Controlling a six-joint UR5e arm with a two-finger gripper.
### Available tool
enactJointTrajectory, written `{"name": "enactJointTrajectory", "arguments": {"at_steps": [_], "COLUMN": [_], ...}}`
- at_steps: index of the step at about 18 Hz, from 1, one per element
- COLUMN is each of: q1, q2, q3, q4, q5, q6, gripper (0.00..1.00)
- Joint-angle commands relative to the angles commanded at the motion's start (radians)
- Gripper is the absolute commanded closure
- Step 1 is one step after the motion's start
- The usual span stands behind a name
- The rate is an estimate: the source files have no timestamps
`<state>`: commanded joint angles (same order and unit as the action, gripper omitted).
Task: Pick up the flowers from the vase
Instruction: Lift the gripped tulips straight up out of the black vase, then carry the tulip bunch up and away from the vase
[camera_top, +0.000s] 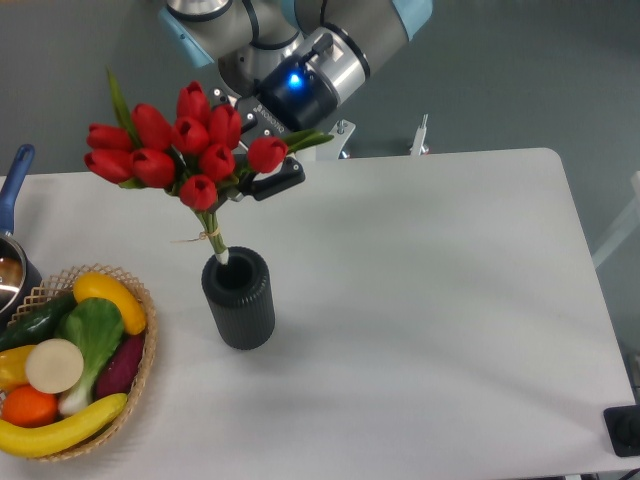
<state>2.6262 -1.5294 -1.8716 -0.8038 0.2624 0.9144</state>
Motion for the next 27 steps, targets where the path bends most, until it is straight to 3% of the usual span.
{"name": "enactJointTrajectory", "arguments": {"at_steps": [5,12,16,19,27], "q1": [0.069,0.247,0.316,0.334,0.348], "q2": [-0.002,-0.014,-0.052,-0.086,-0.089], "q3": [0.052,0.049,0.049,0.046,0.035], "q4": [0.000,0.003,0.005,0.005,0.005], "q5": [-0.005,-0.006,-0.005,-0.005,-0.005], "q6": [-0.020,0.015,0.050,0.083,0.098], "gripper": [0.53,0.53,0.53,0.53,0.52]}}
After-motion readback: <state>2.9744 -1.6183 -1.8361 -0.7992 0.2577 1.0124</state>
